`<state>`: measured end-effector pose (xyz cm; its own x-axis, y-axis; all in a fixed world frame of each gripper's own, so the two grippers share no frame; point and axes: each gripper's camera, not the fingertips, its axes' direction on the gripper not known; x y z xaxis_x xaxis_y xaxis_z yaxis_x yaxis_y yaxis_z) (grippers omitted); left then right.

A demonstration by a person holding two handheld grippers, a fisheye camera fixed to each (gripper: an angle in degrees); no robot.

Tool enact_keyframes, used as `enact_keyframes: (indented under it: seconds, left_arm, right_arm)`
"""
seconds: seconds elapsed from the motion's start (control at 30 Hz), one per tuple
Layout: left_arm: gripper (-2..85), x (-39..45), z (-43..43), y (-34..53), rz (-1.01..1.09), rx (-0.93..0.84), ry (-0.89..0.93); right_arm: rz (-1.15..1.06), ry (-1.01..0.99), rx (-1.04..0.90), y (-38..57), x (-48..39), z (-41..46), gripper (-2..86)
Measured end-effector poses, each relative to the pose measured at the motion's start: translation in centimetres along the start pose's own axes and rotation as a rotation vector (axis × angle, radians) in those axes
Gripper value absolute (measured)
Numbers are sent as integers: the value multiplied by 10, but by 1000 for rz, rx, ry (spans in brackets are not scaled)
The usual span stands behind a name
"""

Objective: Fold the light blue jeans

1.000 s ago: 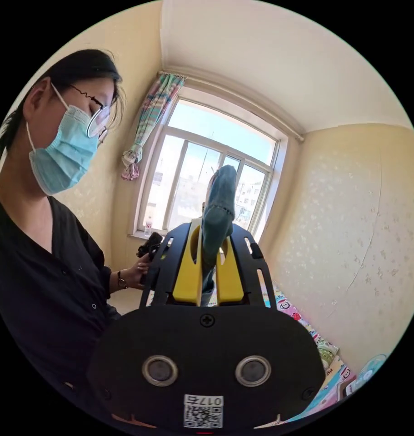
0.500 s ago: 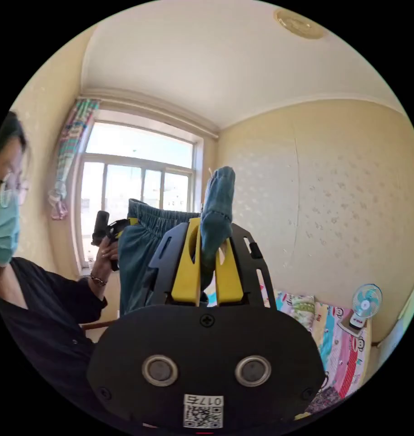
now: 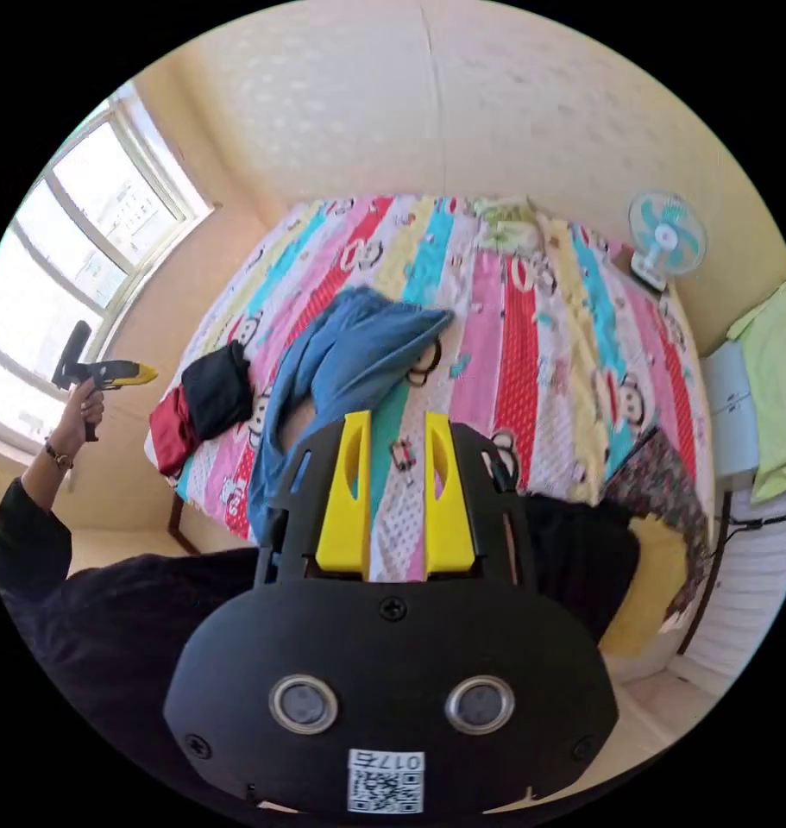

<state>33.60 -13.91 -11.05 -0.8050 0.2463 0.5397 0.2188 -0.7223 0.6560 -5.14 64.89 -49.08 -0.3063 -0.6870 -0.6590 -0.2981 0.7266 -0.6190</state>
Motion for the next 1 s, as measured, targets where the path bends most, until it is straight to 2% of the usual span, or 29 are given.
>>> enact_keyframes:
  seconds: [0.07, 0.1, 0.2, 0.33, 0.4, 0.53, 0.7, 0.8, 0.87, 1.0]
  left_arm:
    - [122, -70, 56, 11, -94, -153, 41]
    - [123, -84, 66, 14, -114, -176, 47]
    - [123, -141, 103, 19, -193, -278, 78]
    - [123, -191, 149, 11, -225, -383, 109]
    - [124, -202, 163, 3, -197, -384, 108]
    - [124, -209, 160, -21, -100, -256, 228]
    - [122, -228, 147, -57, -15, -242, 62]
    - [91, -250, 149, -76, -12, -303, 128]
    - [28, -255, 140, -82, 9, -324, 175]
    - [9, -241, 104, -90, 98, -301, 280]
  right_arm:
    - [84, -85, -129, 33, 24, 49, 91]
    - [139, -126, -189, 55, 37, 72, 91]
    - [250, -205, -267, 97, 61, 98, 88]
    - [304, -216, -342, 114, 76, 102, 85]
    - [313, -185, -396, 110, 83, 99, 84]
    - [315, -131, -446, 91, 92, 90, 83]
    - [296, -112, -481, 57, 94, 92, 82]
    - [246, -83, -534, 45, 90, 103, 80]
    - [219, -66, -567, 41, 90, 111, 79]
    - [219, -85, -576, 35, 103, 119, 75]
